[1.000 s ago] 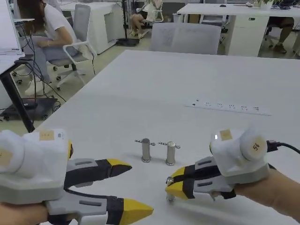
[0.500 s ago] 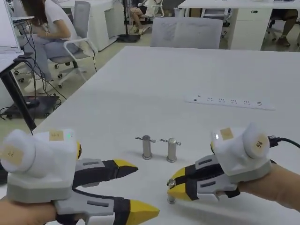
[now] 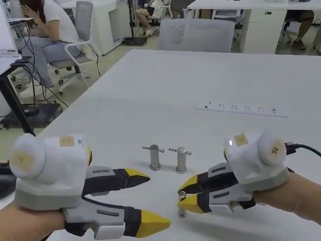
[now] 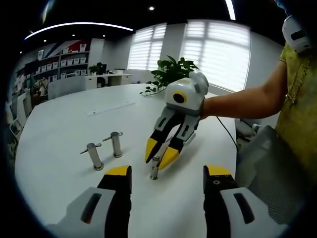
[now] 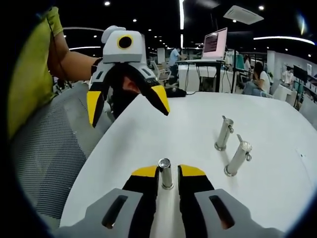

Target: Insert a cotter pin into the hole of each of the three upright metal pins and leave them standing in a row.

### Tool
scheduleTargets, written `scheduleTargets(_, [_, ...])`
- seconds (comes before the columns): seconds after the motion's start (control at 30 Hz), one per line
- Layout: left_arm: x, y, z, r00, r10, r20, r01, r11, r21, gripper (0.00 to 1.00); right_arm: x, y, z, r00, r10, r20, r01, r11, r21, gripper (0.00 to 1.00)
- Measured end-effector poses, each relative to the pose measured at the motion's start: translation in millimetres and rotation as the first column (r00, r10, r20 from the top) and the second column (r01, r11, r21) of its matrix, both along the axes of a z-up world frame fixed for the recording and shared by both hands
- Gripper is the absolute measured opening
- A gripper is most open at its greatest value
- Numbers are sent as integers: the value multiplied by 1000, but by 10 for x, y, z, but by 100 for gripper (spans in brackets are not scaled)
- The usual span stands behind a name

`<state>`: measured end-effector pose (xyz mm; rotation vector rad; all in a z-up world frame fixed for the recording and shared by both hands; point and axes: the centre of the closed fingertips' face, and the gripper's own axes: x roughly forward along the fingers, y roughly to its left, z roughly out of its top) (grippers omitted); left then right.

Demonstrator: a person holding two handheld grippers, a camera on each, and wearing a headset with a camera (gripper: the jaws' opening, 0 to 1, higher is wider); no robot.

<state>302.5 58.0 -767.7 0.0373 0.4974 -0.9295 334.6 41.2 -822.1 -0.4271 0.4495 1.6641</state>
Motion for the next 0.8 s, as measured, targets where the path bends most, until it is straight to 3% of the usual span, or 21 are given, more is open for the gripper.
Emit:
scheduleTargets(0.33, [36, -76, -44, 1000, -16, -2, 16, 1000, -7, 56, 105, -355, 150, 996, -88, 23, 88, 996, -6, 18])
scheduleTargets(0.5, [26, -113, -26, 1000, -9, 4, 9, 1000, -24, 55, 242, -649, 290, 983, -163, 79, 165, 986, -16, 17])
scheduleTargets(0.6, [6, -131, 6, 1000, -4, 13, 4, 999, -43, 55, 356, -985, 367, 966, -231, 112, 236, 971, -37, 17])
scheduleTargets(0.8, [-26, -130, 40, 1000, 2, 23, -1, 998, -62, 55, 448, -1544, 367, 936, -328, 131, 342, 933, -113, 16])
